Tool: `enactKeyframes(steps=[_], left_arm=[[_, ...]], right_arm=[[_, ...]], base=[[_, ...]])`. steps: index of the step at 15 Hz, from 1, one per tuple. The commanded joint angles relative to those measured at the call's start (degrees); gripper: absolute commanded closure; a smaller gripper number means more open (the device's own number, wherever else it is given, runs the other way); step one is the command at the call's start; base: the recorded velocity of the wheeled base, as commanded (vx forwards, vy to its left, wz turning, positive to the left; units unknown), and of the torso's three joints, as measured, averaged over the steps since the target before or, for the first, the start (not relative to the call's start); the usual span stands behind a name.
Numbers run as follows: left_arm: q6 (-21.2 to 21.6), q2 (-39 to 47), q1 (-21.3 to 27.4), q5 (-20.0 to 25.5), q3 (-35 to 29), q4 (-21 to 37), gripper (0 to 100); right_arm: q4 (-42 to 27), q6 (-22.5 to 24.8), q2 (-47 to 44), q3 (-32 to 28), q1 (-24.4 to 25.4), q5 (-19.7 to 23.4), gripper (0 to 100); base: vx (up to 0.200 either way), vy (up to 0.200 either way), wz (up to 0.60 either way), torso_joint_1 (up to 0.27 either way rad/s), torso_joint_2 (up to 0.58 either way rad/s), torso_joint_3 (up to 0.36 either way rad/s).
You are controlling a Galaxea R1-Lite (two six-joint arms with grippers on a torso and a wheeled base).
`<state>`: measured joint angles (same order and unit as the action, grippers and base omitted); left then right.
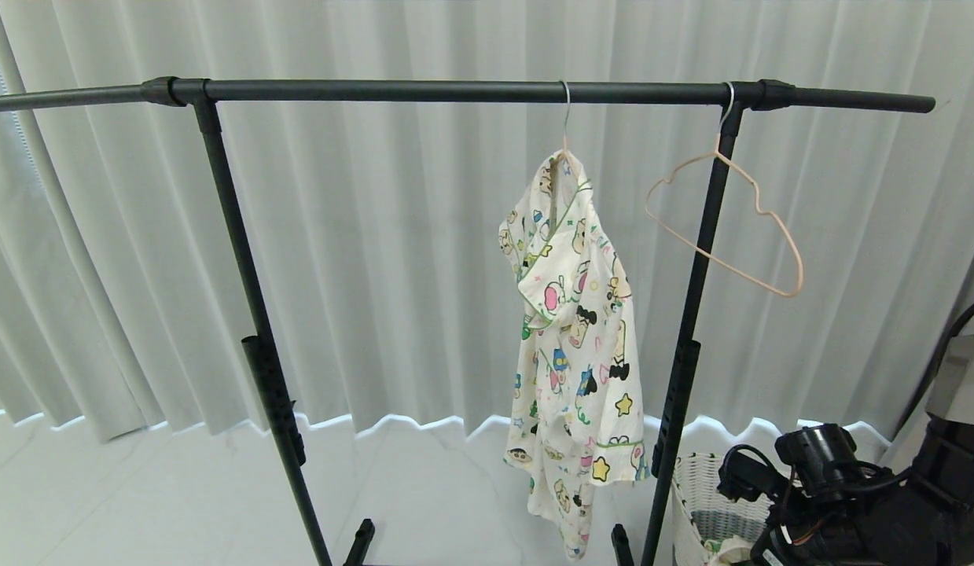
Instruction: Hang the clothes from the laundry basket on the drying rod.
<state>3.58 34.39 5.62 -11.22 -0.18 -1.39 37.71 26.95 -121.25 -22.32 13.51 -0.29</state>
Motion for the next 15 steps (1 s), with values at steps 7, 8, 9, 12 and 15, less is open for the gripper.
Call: enactKeyframes(steps=[7, 8, 9, 12, 15], left_arm=[[0.02, -0.02, 0.09, -0.03, 0.01, -0.02, 0], [0.02, -0.29, 0.44, -0.03, 0.01, -0.02, 0], [-0.07, -0.90, 1.24, -0.03, 0.01, -0.02, 0], [-0.07, -1.34, 2.64, 0.05, 0.01, -0.02, 0], [-0.07, 0.68, 2.64, 0.05, 0.01, -0.02, 0]], right_arm=[[0.53, 0.20, -0.74, -0.09, -2.08, -1.99, 100], [0.53, 0.20, -0.04, 0.61, -1.29, -3.66, 100], [0.53, 0.20, 1.10, 1.67, -0.50, -4.28, 100], [0.53, 0.12, 5.76, 2.19, 1.52, -5.86, 100], [0.26, 0.03, 14.72, 2.28, 4.42, -7.44, 100]], base=[[0.000, 0.000, 0.00, 0.000, 0.00, 0.000], [0.000, 0.000, 0.00, 0.000, 0.00, 0.000], [0.000, 0.000, 0.00, 0.000, 0.00, 0.000], [0.000, 0.000, 0.00, 0.000, 0.00, 0.000], [-0.067, 0.000, 0.00, 0.001, 0.00, 0.002]])
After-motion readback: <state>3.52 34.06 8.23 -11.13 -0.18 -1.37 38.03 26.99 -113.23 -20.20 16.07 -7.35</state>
